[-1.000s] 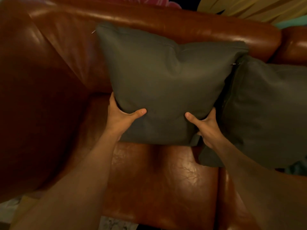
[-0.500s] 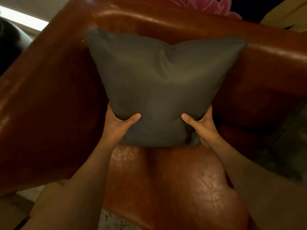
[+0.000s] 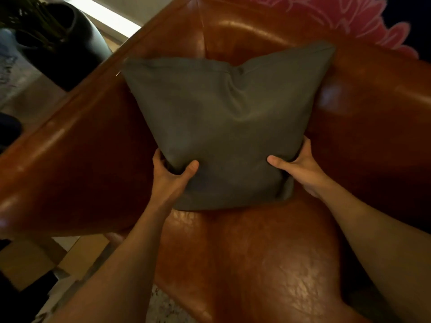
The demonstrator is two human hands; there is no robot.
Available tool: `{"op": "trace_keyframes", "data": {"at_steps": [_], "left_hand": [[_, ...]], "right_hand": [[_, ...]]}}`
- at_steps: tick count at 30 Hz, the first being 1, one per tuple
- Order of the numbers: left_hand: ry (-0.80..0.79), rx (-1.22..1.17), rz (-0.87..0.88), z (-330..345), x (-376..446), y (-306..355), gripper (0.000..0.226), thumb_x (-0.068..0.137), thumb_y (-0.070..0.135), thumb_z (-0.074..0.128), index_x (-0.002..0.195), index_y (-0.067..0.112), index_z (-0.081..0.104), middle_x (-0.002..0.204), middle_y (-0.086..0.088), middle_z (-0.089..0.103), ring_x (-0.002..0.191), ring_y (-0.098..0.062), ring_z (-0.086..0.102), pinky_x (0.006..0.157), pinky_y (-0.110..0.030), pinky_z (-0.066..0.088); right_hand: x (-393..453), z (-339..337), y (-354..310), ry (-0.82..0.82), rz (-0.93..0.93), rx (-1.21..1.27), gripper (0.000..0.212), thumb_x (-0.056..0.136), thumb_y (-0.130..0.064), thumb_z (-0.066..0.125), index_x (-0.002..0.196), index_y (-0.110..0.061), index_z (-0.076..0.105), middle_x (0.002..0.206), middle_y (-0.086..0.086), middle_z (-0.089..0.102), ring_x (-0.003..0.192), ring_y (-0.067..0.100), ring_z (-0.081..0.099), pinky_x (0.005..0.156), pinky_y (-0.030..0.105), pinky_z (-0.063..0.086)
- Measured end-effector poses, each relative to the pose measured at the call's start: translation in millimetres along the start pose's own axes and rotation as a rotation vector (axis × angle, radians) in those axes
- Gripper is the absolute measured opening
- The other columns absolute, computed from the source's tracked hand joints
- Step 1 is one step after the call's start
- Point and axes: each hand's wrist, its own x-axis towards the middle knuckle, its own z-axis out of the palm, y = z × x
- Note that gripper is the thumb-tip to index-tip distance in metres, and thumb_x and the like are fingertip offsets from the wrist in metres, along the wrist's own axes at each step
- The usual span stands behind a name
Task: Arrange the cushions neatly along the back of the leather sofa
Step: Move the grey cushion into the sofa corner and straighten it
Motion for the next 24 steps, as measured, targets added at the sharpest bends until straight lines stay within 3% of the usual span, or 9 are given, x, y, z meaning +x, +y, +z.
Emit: {"op": "trace_keyframes", "data": {"at_steps": [2,5,8,11,14,17,20,24], "left_hand": [[0.011,-0.042,-0.027,0,3,2,0.144,0.038,0.085,0.084,0.159,0.033,0.023,0.153,0.002,0.053,0.135,-0.019,0.057,0.110,-0.051,0.052],[0.043,-0.067,-0.011,9,-2,4,0.125,0.051,0.078,0.084,0.153,0.027,0.035,0.144,0.003,0.060,0.129,-0.017,0.062,0.109,-0.047,0.054],[0.087,-0.089,-0.014,15,-19,1,0.114,0.058,0.067,0.079,0.154,0.026,0.033,0.144,0.003,0.056,0.128,-0.017,0.059,0.105,-0.037,0.053],[0.141,-0.081,-0.006,19,-29,-7,0.110,0.070,0.061,0.084,0.157,0.024,0.028,0.143,0.008,0.050,0.130,-0.015,0.053,0.104,-0.031,0.048],[0.187,-0.046,-0.015,21,-24,-6,0.099,0.080,0.049,0.081,0.158,0.025,0.026,0.144,0.009,0.049,0.132,-0.015,0.052,0.107,-0.033,0.047],[0.206,-0.019,-0.044,22,-16,-2,0.097,0.081,0.045,0.083,0.157,0.025,0.026,0.151,0.001,0.051,0.135,-0.020,0.054,0.106,-0.034,0.048],[0.231,-0.002,-0.080,23,-19,0,0.109,0.067,0.064,0.082,0.154,0.029,0.029,0.149,0.000,0.054,0.134,-0.026,0.056,0.110,-0.042,0.049],[0.250,0.033,-0.114,26,-19,3,0.102,0.070,0.064,0.081,0.152,0.031,0.029,0.150,-0.002,0.054,0.135,-0.031,0.056,0.113,-0.049,0.048]], "right_hand": [[0,0,-4,-0.019,0.033,0.014,0.130,0.050,-0.043,0.094,0.154,-0.029,0.017,0.135,-0.017,0.049,0.127,0.010,0.051,0.106,0.037,0.045],[3,7,-6,-0.049,0.034,0.056,0.126,0.053,-0.031,0.096,0.153,-0.026,0.019,0.143,-0.009,0.049,0.131,0.013,0.051,0.109,0.037,0.045],[8,12,-6,-0.076,0.007,0.035,0.117,0.052,-0.026,0.096,0.145,-0.029,0.025,0.135,-0.012,0.053,0.127,0.008,0.054,0.109,0.034,0.045],[17,13,-12,-0.127,-0.014,0.018,0.102,0.062,-0.012,0.087,0.141,-0.031,0.025,0.126,-0.019,0.054,0.114,-0.004,0.055,0.101,0.024,0.047],[22,9,-14,-0.129,-0.028,-0.025,0.103,0.072,-0.008,0.085,0.151,-0.026,0.021,0.122,-0.023,0.051,0.110,-0.007,0.054,0.087,0.011,0.047],[22,3,-14,-0.113,0.000,-0.057,0.112,0.066,-0.027,0.087,0.154,-0.026,0.018,0.125,-0.023,0.050,0.123,0.006,0.052,0.100,0.021,0.043],[20,4,-21,-0.128,0.046,-0.078,0.121,0.055,-0.042,0.088,0.153,-0.031,0.019,0.132,-0.016,0.051,0.128,0.011,0.051,0.109,0.034,0.042],[20,4,-20,-0.131,0.099,-0.025,0.109,0.065,-0.033,0.090,0.150,-0.035,0.022,0.129,-0.018,0.053,0.123,0.011,0.053,0.108,0.041,0.045]]}}
